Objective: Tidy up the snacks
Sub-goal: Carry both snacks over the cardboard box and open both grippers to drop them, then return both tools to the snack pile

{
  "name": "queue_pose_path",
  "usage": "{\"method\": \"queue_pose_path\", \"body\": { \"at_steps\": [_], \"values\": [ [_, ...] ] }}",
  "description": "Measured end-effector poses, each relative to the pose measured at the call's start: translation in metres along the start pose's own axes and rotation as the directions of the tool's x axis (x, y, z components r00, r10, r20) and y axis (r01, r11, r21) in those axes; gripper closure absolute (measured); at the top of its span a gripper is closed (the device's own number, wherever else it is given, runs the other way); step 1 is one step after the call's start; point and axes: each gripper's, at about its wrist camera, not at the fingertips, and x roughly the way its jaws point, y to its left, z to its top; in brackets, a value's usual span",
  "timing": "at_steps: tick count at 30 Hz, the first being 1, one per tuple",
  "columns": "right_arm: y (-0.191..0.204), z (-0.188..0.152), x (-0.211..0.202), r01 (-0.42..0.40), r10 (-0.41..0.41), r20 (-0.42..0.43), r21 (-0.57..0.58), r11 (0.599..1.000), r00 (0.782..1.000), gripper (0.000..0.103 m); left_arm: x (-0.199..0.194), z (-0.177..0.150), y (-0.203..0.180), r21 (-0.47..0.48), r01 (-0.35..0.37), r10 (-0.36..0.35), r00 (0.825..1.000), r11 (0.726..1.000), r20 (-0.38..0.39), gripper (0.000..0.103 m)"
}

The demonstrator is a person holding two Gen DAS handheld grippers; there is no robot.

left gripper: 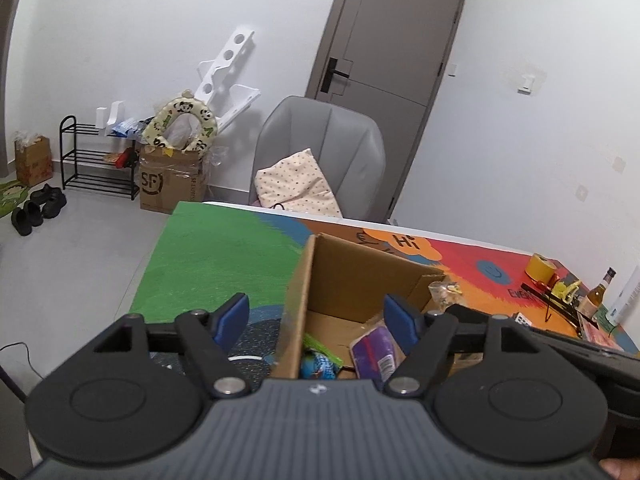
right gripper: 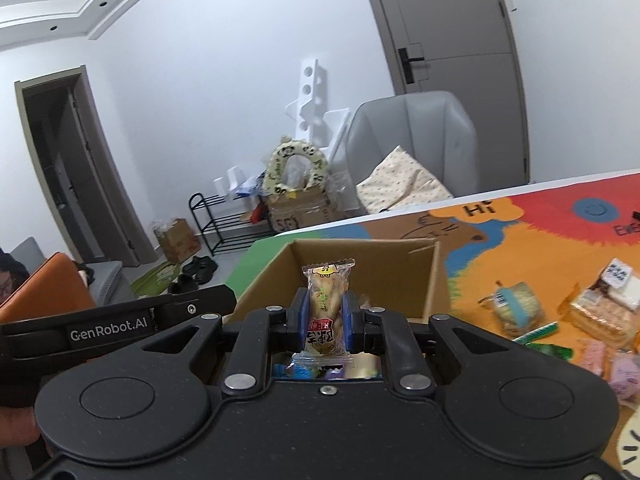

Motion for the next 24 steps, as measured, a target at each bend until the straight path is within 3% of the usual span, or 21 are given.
{"method": "queue_pose_path", "body": {
  "at_steps": [6,9,17,22,24],
  "values": [
    [0.006,0.001,0.008,-0.048,0.049,-0.026,0.019,0.999,0.998,0.086,-0.003,0.001,0.008,-0.006,-0.017,0.017,1.000,1.000,-0.003,0.026],
    [0.005,0.001,0.010,-0.077,0.078,-0.033,0.038,0.996,0.996,0.071,-0.005,0.000,0.011,-0.011,-0.019,0.018,1.000,1.000,-0.002,0.024],
    [-0.019,-0.004,-0.003,0.029,-0.030,0.004,0.080,0.996,1.000,0.021,-0.002,-0.001,0.004,0.004,-0.008,0.008,1.000,1.000,-0.002,0.019],
    [-0.040,-0.010,-0.018,0.128,-0.132,0.038,0.101,0.987,0.991,0.002,0.001,-0.003,-0.010,0.024,0.018,-0.018,1.000,1.000,-0.006,0.016],
    [-0.048,-0.012,-0.025,0.161,-0.167,0.050,0.107,0.981,0.985,0.000,0.002,-0.005,-0.017,0.032,0.032,-0.031,0.999,0.999,-0.009,0.016]
  ]
}}
